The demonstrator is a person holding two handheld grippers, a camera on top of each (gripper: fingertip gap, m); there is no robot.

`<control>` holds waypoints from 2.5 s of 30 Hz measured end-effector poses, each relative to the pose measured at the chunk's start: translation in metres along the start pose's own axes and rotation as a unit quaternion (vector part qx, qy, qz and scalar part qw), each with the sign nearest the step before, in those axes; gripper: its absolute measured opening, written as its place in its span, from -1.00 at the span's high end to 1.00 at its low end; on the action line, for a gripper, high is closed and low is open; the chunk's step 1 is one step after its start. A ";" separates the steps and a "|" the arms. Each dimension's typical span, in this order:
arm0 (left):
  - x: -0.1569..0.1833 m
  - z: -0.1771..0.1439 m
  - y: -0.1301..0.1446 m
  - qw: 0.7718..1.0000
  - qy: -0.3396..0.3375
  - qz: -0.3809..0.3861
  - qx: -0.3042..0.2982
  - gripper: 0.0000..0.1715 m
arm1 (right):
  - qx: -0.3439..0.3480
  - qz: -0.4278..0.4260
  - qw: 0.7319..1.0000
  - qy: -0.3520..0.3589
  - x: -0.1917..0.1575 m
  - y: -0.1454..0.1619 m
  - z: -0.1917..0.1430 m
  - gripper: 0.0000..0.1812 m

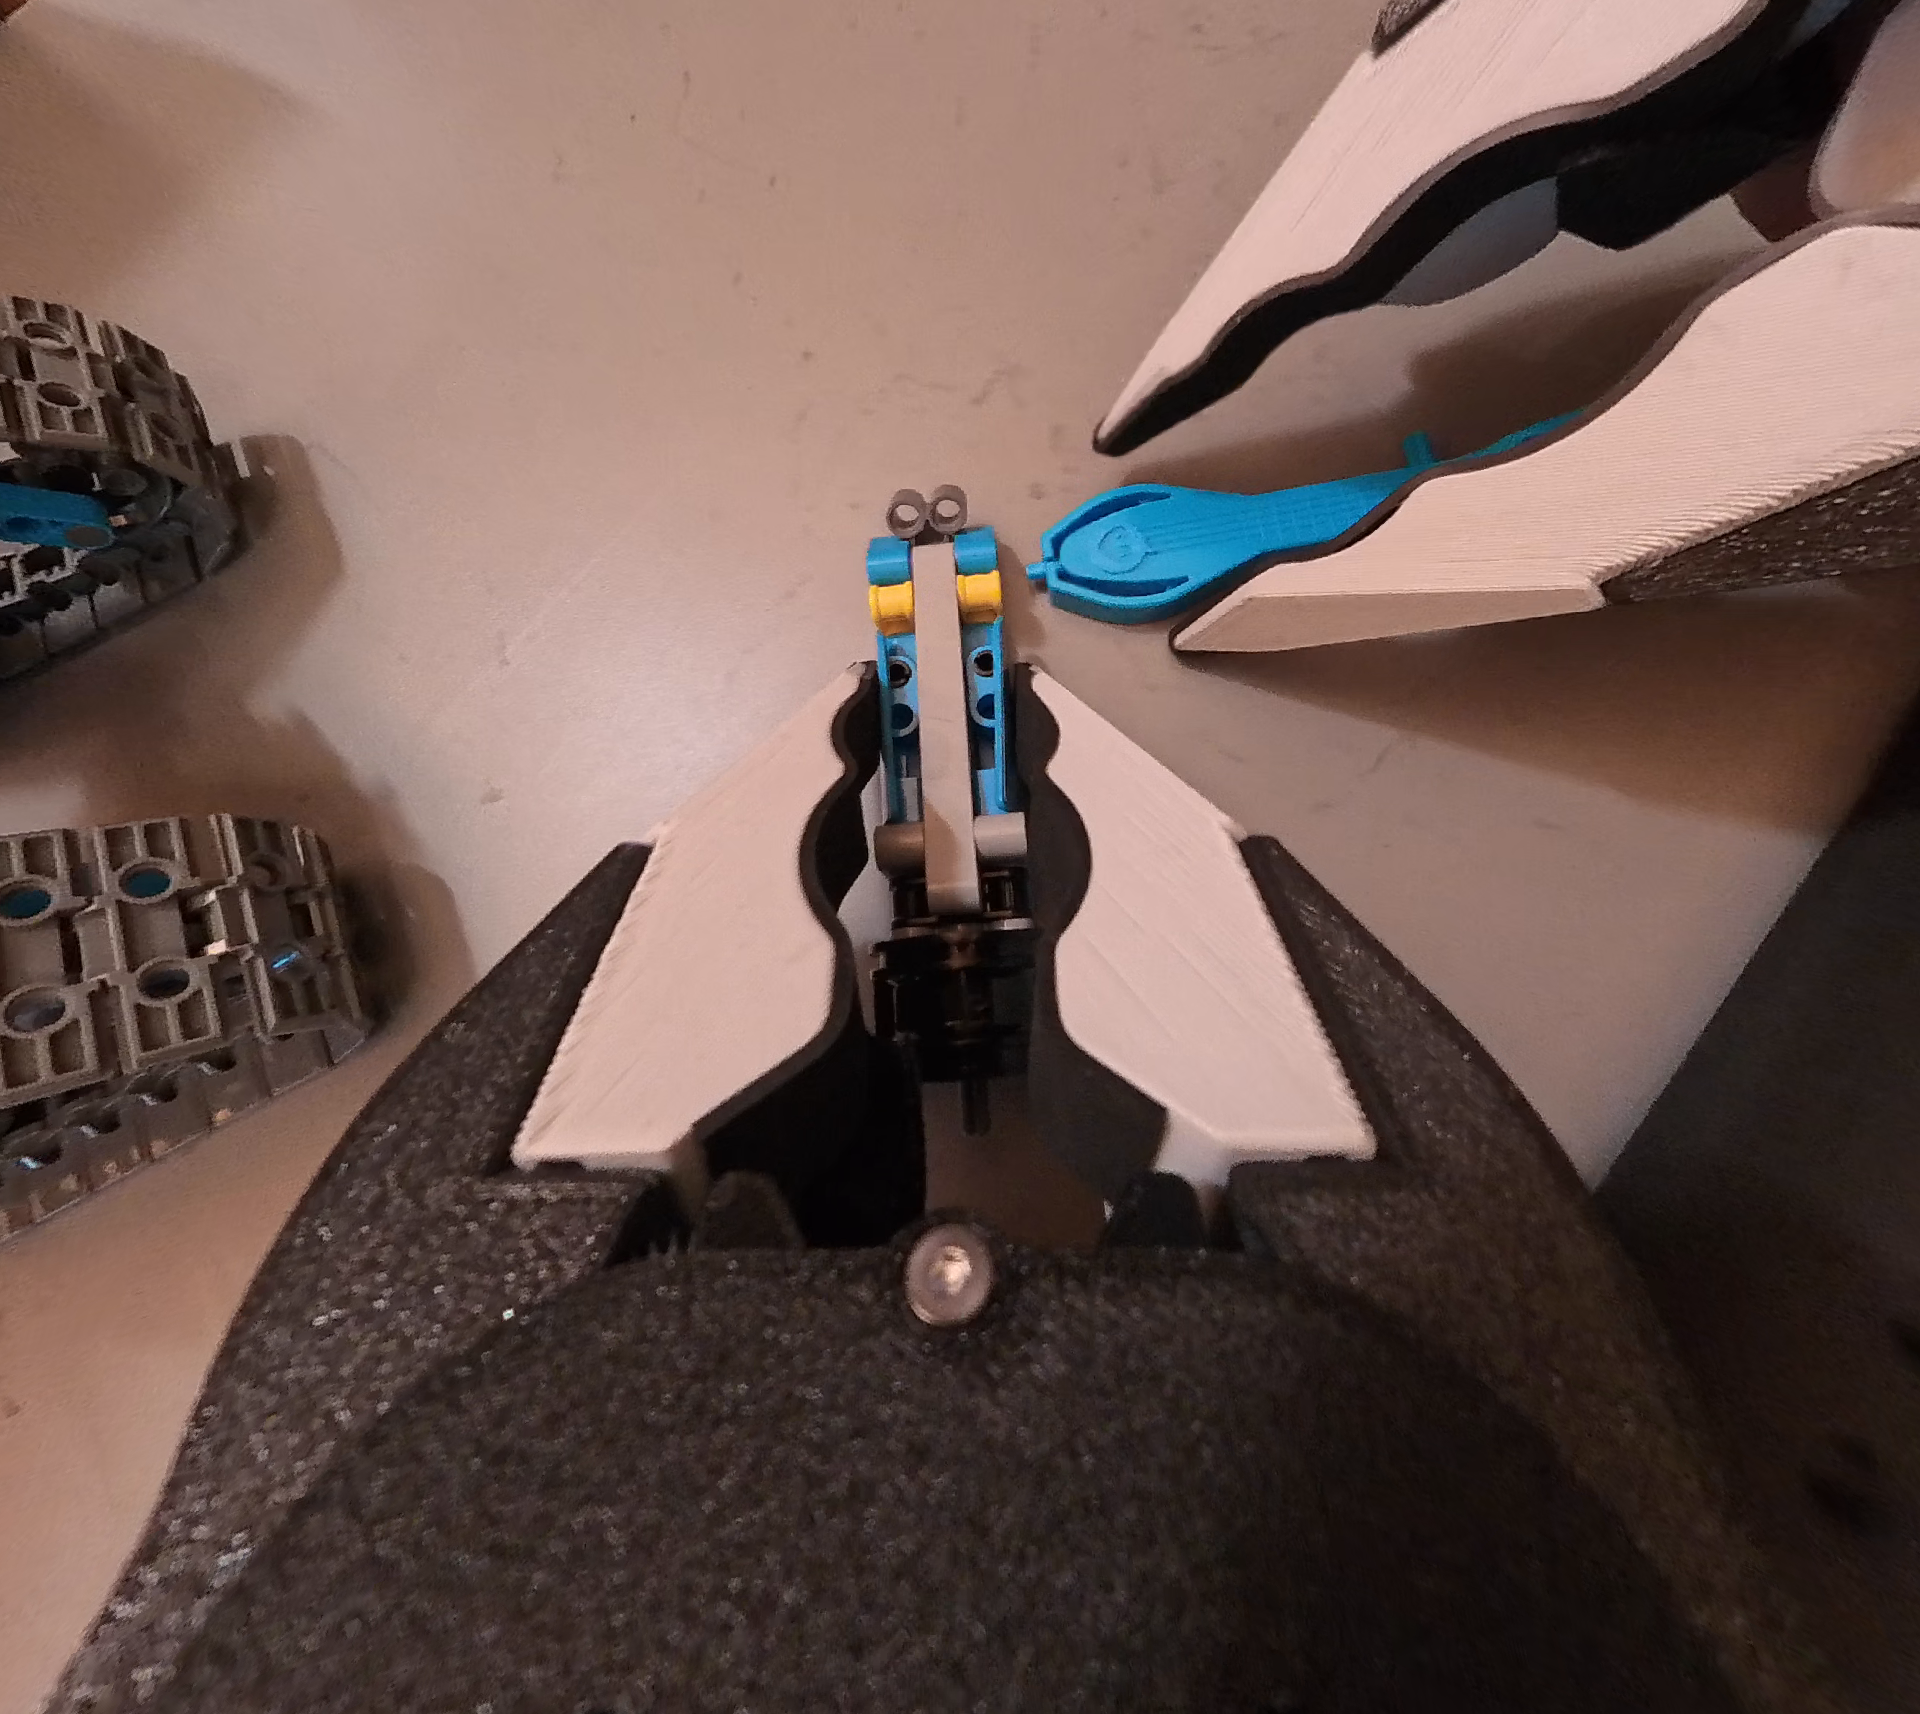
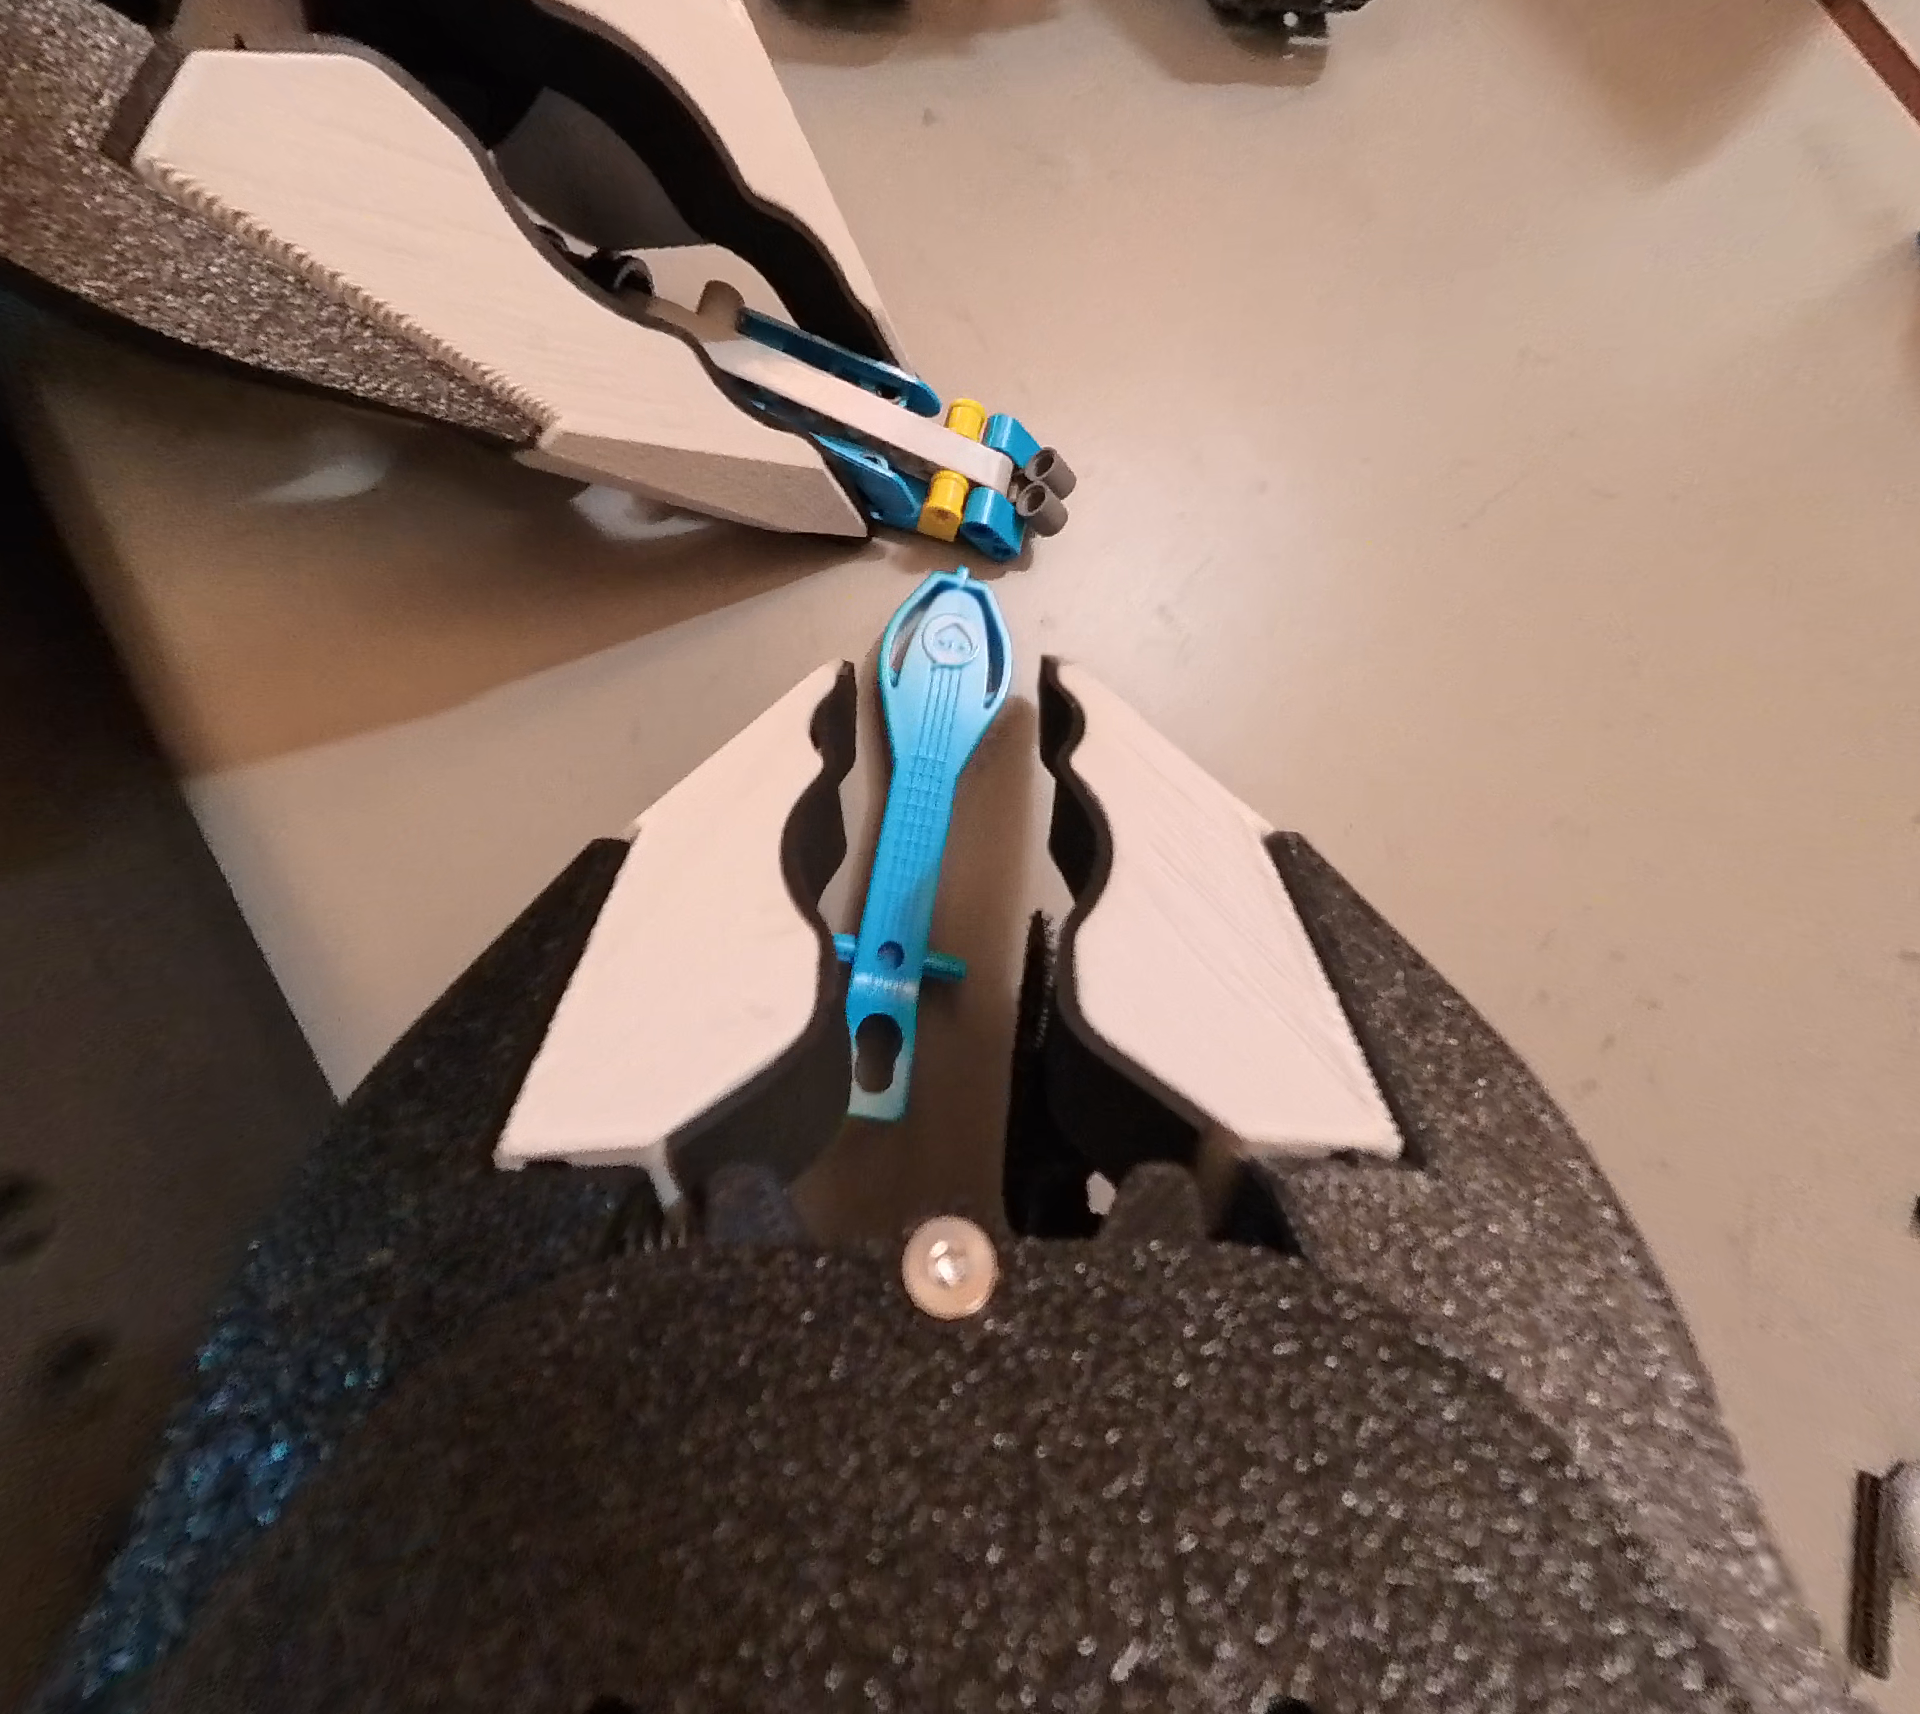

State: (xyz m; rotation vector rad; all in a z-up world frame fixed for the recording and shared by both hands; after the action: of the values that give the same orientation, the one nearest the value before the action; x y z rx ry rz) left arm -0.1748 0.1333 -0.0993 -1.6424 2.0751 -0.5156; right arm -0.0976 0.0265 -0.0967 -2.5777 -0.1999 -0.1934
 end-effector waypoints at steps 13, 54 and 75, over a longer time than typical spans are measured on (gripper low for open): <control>-0.003 0.000 0.000 1.000 0.020 -0.014 0.001 0.72 | 0.001 0.021 0.999 -0.037 0.005 0.007 -0.003 0.63; -0.019 -0.005 0.010 0.981 0.169 -0.098 0.006 0.72 | 0.060 -0.307 0.944 -0.102 0.000 0.008 -0.008 0.81; -0.024 -0.017 0.028 0.992 0.108 -0.061 -0.003 0.73 | 0.077 -0.298 0.950 -0.052 -0.028 -0.012 0.000 0.93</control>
State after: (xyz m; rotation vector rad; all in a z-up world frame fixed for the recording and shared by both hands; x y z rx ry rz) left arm -0.2023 0.1628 -0.0977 -1.7932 2.1359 -0.7579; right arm -0.1270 0.0341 -0.0951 -2.3027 -0.9937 -0.2466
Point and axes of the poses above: each gripper's, where its closed fingertips meet, z out along the fingers, y out of its underside, x = y × z across the jaws, the point moved 9 cm from there along -z, back along the fingers, and after that the axes turned 15 degrees about -x, right-handed, at the moved point
